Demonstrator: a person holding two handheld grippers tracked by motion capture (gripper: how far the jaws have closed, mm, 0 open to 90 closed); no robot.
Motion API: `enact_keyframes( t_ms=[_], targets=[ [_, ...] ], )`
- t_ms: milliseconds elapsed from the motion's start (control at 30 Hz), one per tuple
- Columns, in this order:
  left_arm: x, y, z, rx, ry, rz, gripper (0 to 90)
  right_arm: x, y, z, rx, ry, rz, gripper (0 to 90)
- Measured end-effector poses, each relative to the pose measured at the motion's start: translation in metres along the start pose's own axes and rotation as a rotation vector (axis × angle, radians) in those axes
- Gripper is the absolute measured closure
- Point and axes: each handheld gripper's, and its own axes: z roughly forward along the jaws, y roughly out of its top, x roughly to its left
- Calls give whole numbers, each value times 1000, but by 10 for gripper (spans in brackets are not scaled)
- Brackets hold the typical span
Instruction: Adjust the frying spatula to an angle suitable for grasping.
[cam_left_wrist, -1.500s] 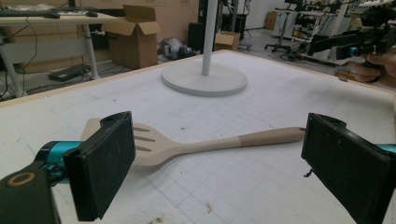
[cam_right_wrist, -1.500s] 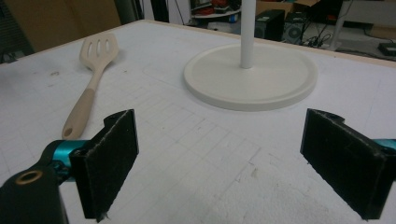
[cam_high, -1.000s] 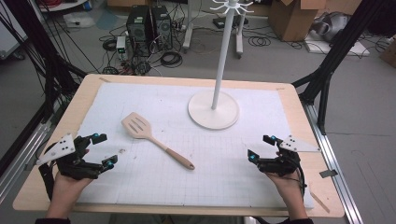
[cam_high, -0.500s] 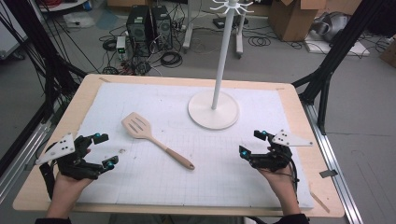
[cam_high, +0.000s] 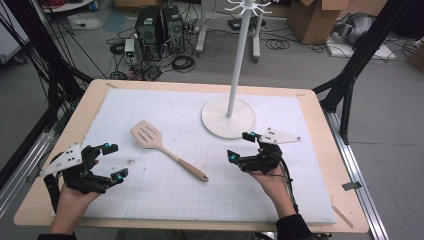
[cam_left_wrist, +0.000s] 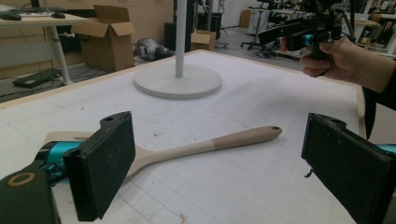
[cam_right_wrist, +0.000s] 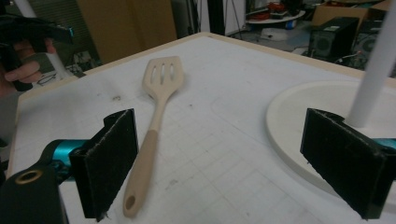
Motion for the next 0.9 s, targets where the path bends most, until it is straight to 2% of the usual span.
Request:
enact_keyframes(
  t_ms=[200,367,400,433,467,567,667,700,767,900],
  targets=[
    [-1,0,2,8,-5,0,103,9,7,31,15,37,17,104],
    [-2,0,3,5,-14,-1,103,17,11,56,47,58,20,104],
    [-2,0,3,5,-14,0,103,22,13,65,64,64,22,104],
    [-2,0,3,7,-11,1,103,22,13,65,64,64,22,104],
    [-1,0,3,6,-5,0,103,26,14,75,74,73,13,104],
    [-2,0,3,5,-5,0,103,30,15,84,83,83,16,105],
    [-2,1,2,3,-10,2,102,36,16,101,117,101,17,115],
    [-2,1,2,3,-10,2,103,36,16,101,117,101,17,115],
    [-2,1,2,3,-14,3,102,41,15,113,145,109,10,136],
    [-2,1,2,2,-15,2,103,47,15,125,181,111,6,141]
  ],
)
